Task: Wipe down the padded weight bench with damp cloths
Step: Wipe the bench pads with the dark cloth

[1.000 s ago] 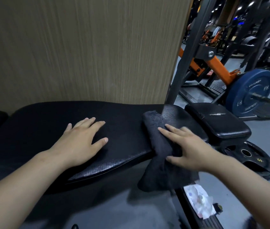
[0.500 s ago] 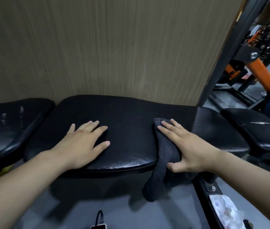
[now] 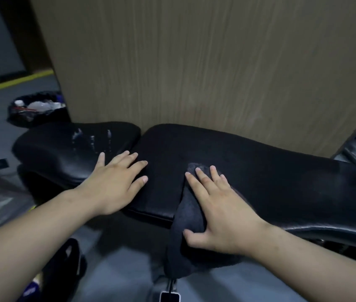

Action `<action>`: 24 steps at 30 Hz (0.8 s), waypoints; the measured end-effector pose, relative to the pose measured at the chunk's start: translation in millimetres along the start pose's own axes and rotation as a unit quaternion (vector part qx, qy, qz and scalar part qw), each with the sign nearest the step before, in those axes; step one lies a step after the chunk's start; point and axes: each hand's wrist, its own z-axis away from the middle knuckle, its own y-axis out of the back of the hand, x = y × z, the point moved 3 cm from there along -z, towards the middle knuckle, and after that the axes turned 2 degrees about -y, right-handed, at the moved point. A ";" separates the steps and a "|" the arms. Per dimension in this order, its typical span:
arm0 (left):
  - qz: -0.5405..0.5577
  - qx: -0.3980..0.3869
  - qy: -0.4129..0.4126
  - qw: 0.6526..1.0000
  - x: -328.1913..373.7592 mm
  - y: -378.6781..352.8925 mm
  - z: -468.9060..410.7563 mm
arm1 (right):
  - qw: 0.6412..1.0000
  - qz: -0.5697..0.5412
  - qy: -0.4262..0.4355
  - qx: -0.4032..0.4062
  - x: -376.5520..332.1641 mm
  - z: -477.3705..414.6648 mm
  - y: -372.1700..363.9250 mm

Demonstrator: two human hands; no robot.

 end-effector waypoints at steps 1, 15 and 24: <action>-0.003 0.003 0.009 1.000 -11.4 0.0 1.9 | 1.000 0.003 -0.002 -0.001 -9.4 -7.0 -1.3; 0.033 0.050 0.106 0.993 -100.8 18.8 20.2 | 0.998 -0.015 -0.052 0.044 -111.5 -112.9 -18.6; 0.072 0.067 0.124 0.987 -110.3 28.2 16.1 | 0.998 -0.033 -0.059 -0.013 -113.4 -193.2 -12.7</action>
